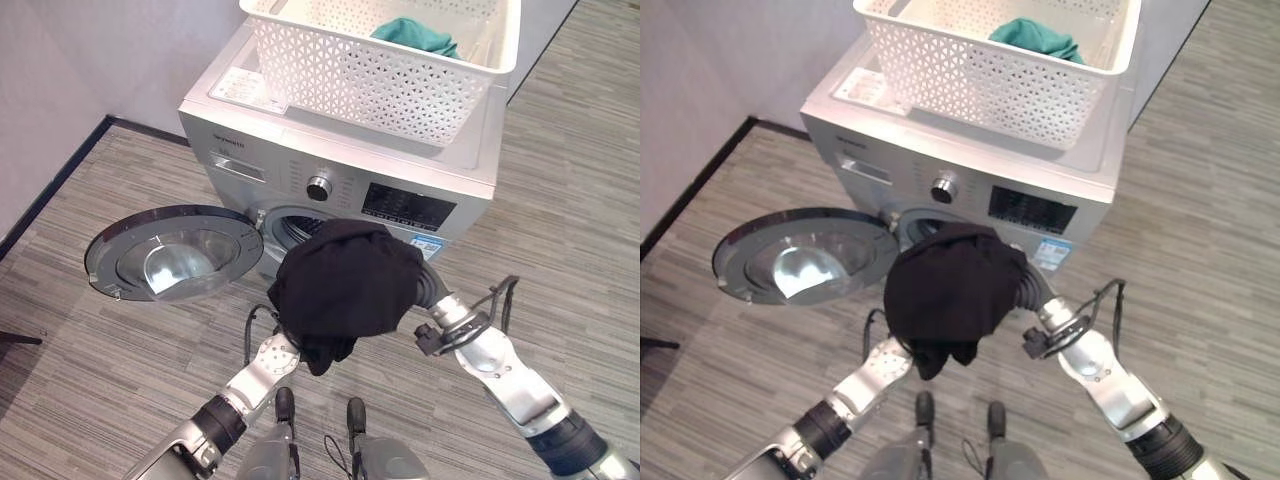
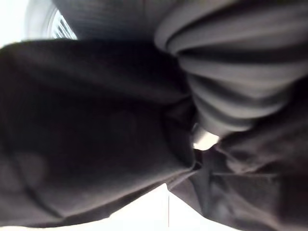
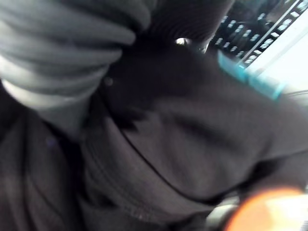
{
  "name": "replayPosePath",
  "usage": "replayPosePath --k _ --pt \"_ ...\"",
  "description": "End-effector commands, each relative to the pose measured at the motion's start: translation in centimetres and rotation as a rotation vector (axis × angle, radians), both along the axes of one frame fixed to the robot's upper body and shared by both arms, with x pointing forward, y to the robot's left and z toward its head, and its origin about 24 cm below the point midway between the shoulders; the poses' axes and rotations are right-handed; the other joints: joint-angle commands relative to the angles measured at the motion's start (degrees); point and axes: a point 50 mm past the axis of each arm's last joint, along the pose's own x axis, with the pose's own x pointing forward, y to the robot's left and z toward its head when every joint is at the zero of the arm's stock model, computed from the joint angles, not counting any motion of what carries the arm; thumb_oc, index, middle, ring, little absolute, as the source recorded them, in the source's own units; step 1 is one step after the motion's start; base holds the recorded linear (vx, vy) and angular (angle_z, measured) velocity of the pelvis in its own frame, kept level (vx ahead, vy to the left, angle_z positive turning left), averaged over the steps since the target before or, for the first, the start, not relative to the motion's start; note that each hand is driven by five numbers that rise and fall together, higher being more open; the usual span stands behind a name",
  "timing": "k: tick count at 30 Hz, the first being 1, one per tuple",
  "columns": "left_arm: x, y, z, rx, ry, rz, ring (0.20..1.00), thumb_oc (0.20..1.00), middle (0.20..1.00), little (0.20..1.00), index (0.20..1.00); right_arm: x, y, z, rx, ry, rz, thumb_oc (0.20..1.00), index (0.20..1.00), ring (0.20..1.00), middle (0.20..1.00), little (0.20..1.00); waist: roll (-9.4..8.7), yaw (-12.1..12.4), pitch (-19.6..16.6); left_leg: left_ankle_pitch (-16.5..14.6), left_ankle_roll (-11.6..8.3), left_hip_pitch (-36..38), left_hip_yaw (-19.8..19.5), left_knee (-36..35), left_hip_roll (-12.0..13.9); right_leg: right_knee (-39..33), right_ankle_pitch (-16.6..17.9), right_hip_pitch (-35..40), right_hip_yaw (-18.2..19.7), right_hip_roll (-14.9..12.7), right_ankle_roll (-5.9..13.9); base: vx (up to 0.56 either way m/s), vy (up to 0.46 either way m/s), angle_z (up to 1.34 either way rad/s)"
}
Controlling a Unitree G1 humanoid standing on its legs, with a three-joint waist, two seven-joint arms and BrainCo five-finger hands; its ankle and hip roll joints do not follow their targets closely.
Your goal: Grab the laundry basket,head to the washer,open it,put in the laundry and shut it.
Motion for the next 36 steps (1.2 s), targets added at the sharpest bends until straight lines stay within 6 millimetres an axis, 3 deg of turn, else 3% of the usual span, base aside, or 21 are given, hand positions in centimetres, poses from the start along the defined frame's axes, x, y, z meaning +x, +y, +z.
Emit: replayPosePath --k 1,6,12,18,19,20,21,23,25,27,28,29,30,32,34,36 --pt "0.7 -0.6 1.7 -0.071 -0.088 -0.026 0.200 0.200 0.200 0.200 0.200 -0.5 0.1 1.7 0.075 -0.059 0.072 1.000 1.000 1.000 1.000 1.000 -2.31 1.52 -4.82 -3.60 -1.80 -1.12 2.62 0.21 3.27 4.96 -7.28 -0.06 1.09 -5.00 4.26 0.00 0.000 0.00" --pt "0.1 1.5 0.7 -0.101 -0.038 0.006 0.200 0.200 0.200 0.200 0.200 -1.1 -1.5 0.1 0.108 0.056 0.074 1.000 1.000 1.000 1.000 1.000 -2.47 1.66 -5.40 -3.77 -1.86 -0.76 3.05 0.21 3.34 4.69 -7.31 0.33 0.99 -5.02 4.37 0.02 -0.002 0.00" --pt "-0.7 2.7 0.1 -0.113 -0.015 0.014 0.200 0.200 0.200 0.200 0.200 -2.1 -3.7 -1.7 0.154 0.177 0.042 1.000 1.000 1.000 1.000 1.000 -2.45 1.52 -5.73 -3.76 -2.00 -0.74 2.99 0.21 3.26 4.46 -7.33 0.61 0.56 -5.07 4.52 0.00 0.000 0.00" --pt "-1.6 5.3 -0.5 -0.110 0.009 0.059 0.200 0.200 0.200 0.200 0.200 -4.3 -8.7 -5.8 0.144 0.428 -0.091 1.000 1.000 1.000 1.000 1.000 -2.82 0.82 -5.99 -3.81 -2.39 -0.83 3.71 0.21 3.52 4.51 -7.23 0.31 0.55 -5.16 4.77 0.00 0.000 0.00" --pt "-1.6 5.3 -0.5 -0.110 0.009 0.059 0.200 0.200 0.200 0.200 0.200 -4.3 -8.7 -5.8 0.144 0.429 -0.091 1.000 1.000 1.000 1.000 1.000 -2.81 0.84 -6.01 -3.82 -2.39 -0.84 3.72 0.21 3.52 4.51 -7.23 0.30 0.56 -5.16 4.77 0.00 0.000 0.00" --pt "-1.8 5.5 -0.7 -0.107 0.016 0.059 0.200 0.200 0.200 0.200 0.200 -4.8 -9.9 -7.1 0.123 0.502 -0.128 1.000 1.000 1.000 1.000 1.000 -2.90 0.70 -6.02 -3.79 -2.46 -0.76 3.76 0.21 3.61 4.58 -7.21 0.32 0.50 -5.17 4.77 0.00 0.000 0.00" --pt "-1.8 5.5 -0.7 -0.107 0.016 0.059 0.200 0.200 0.200 0.200 0.200 -4.8 -9.9 -7.1 0.123 0.502 -0.128 1.000 1.000 1.000 1.000 1.000 -2.89 0.69 -6.03 -3.79 -2.46 -0.76 3.76 0.21 3.61 4.58 -7.21 0.32 0.50 -5.17 4.77 0.00 0.000 0.00" --pt "-1.7 5.4 -0.8 -0.101 0.020 0.040 0.200 0.200 0.200 0.200 0.200 -5.6 -11.1 -9.1 0.103 0.610 -0.167 1.000 1.000 1.000 1.000 1.000 -2.96 0.59 -6.07 -3.79 -2.54 -0.80 3.68 0.21 3.57 4.62 -7.25 0.41 0.39 -5.19 4.82 0.00 0.000 0.00" --pt "-1.7 5.4 -0.8 -0.100 0.020 0.040 0.200 0.200 0.200 0.200 0.200 -5.6 -11.1 -9.1 0.103 0.609 -0.166 1.000 1.000 1.000 1.000 1.000 -2.97 0.57 -6.06 -3.79 -2.54 -0.80 3.68 0.21 3.57 4.62 -7.26 0.42 0.38 -5.19 4.82 0.00 0.000 0.00" --pt "-1.5 4.9 -0.6 -0.069 0.004 0.007 0.200 0.200 0.200 0.200 0.200 -6.7 -12.9 -11.7 0.053 0.729 -0.253 1.000 1.000 1.000 1.000 1.000 -2.87 0.65 -5.96 -3.68 -2.63 -1.02 3.52 0.21 3.49 4.62 -7.30 0.45 0.02 -5.30 4.82 0.00 0.000 0.00" --pt "-1.3 4.4 -0.6 -0.061 0.008 -0.018 0.200 0.200 0.200 0.200 0.200 -7.6 -14.1 -13.8 -0.054 0.800 -0.341 1.000 1.000 1.000 1.000 1.000 -2.80 0.69 -5.71 -3.59 -2.63 -1.22 3.35 0.21 3.45 4.68 -7.36 0.39 -0.27 -5.35 4.82 0.00 0.000 0.00" --pt "-1.3 4.4 -0.6 -0.061 0.008 -0.017 0.200 0.200 0.200 0.200 0.200 -7.6 -14.0 -13.8 -0.054 0.800 -0.341 1.000 1.000 1.000 1.000 1.000 -2.81 0.68 -5.70 -3.59 -2.63 -1.22 3.34 0.21 3.44 4.68 -7.36 0.40 -0.28 -5.35 4.82 0.00 -0.011 0.05" --pt "-1.3 3.6 -0.8 -0.051 0.021 -0.059 0.200 0.200 0.200 0.200 0.200 -8.1 -14.3 -15.6 -0.104 0.850 -0.407 1.000 1.000 1.000 1.000 1.000 -2.70 0.82 -5.41 -3.55 -2.56 -1.44 3.19 0.21 3.30 4.61 -7.37 0.34 -0.50 -5.44 4.84 0.00 -0.008 0.04" --pt "-1.3 3.2 -1.0 -0.064 0.035 -0.065 0.200 0.200 0.200 0.200 0.200 -8.3 -14.2 -16.5 -0.104 0.879 -0.434 1.000 1.000 1.000 1.000 1.000 -2.64 0.92 -5.29 -3.51 -2.49 -1.53 3.06 0.21 3.24 4.58 -7.38 0.35 -0.55 -5.45 4.81 0.00 0.000 0.00" --pt "-1.4 1.6 -1.5 -0.067 0.065 -0.118 0.200 0.200 0.200 0.200 0.200 -8.7 -11.9 -18.2 -0.056 0.913 -0.421 1.000 1.000 1.000 1.000 1.000 -2.48 1.23 -5.20 -3.52 -2.31 -1.79 2.81 0.21 3.11 4.40 -7.48 0.33 -0.67 -5.52 4.72 0.00 0.000 0.00" --pt "-1.5 1.2 -1.6 -0.066 0.068 -0.132 0.200 0.200 0.200 0.200 0.200 -9.0 -11.3 -18.7 -0.038 0.928 -0.422 1.000 1.000 1.000 1.000 1.000 -2.46 1.41 -5.17 -3.53 -2.26 -1.82 2.69 0.21 3.04 4.38 -7.53 0.32 -0.79 -5.52 4.72 0.00 0.000 0.00"
